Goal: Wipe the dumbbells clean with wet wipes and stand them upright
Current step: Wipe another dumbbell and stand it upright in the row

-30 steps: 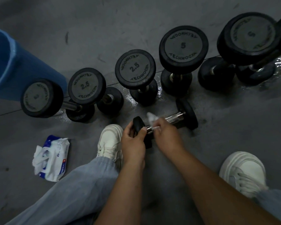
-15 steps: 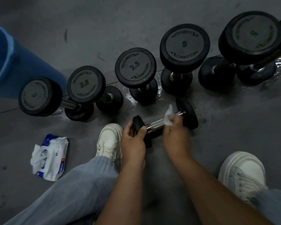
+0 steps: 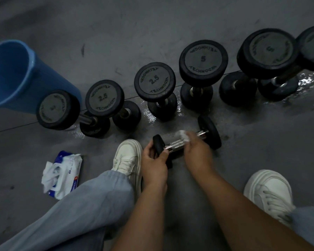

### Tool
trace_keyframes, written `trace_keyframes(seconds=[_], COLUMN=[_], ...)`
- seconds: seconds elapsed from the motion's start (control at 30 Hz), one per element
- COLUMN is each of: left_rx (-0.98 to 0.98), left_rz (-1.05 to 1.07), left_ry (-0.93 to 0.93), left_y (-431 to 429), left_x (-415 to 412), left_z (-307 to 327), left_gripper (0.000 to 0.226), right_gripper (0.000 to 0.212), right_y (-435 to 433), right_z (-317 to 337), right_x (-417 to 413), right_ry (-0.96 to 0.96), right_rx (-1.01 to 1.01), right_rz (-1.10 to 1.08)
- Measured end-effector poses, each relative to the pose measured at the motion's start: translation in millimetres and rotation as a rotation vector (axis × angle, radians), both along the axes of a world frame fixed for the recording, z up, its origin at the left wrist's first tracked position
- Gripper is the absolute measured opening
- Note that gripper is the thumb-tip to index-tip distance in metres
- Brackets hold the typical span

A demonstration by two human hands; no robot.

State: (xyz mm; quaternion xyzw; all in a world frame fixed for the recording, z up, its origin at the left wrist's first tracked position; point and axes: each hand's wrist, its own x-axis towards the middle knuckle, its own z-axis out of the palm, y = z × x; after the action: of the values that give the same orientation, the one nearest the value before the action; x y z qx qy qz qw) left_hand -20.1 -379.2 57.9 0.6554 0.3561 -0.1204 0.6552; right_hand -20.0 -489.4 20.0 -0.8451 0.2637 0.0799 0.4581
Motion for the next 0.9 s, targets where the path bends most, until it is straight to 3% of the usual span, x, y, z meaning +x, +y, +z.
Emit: trace_keyframes(seconds=[0.07,0.2,0.3,0.37,0.43,0.5,0.63,0.77,0.9], left_rx=[0.003,0.094,0.147,0.173,0.189,0.186,0.213,0.233,0.208], left_rz=[-0.018,-0.034,-0.064,-0.099,-0.132,-0.16,-0.322,-0.386,-0.388], left_ry=[0.002,0.006,0.033,0.061,0.075,0.072,0.089,0.092,0.081], left_y=[0,3,7,10,10,9,9,9,10], left_x=[-4,-7,-3,-4,-8,-13,-27,-34,-31], left_z=[2,3,7,8,11,12,16,16,14], left_gripper=[0.05,0.032,0.016,0.014,0.021,0.031,0.048,0.053,0.057], right_gripper=[0.032,0.032,0.029,0.031,0.033,0.036,0.042,0.042,0.034], right_y=[-3,13,-4,-11,-3,-1,-22,3,-21], right_z=[-6,1,8,7,9,13,13,22,15], right_x=[-4,-8,-5,-11,-21,-24,-29,-34,-18], right_ry=[0.054,0.071,-0.024,0.075,0.167,0.086,0.142,0.153,0.134], right_rx=[-0.03,0.091,0.04,-0.012,0.08,0.108,-0.013,0.069,0.035], right_rz=[-0.025,0.367,0.071,-0.004,0.186,0.291,0.061,0.444,0.147])
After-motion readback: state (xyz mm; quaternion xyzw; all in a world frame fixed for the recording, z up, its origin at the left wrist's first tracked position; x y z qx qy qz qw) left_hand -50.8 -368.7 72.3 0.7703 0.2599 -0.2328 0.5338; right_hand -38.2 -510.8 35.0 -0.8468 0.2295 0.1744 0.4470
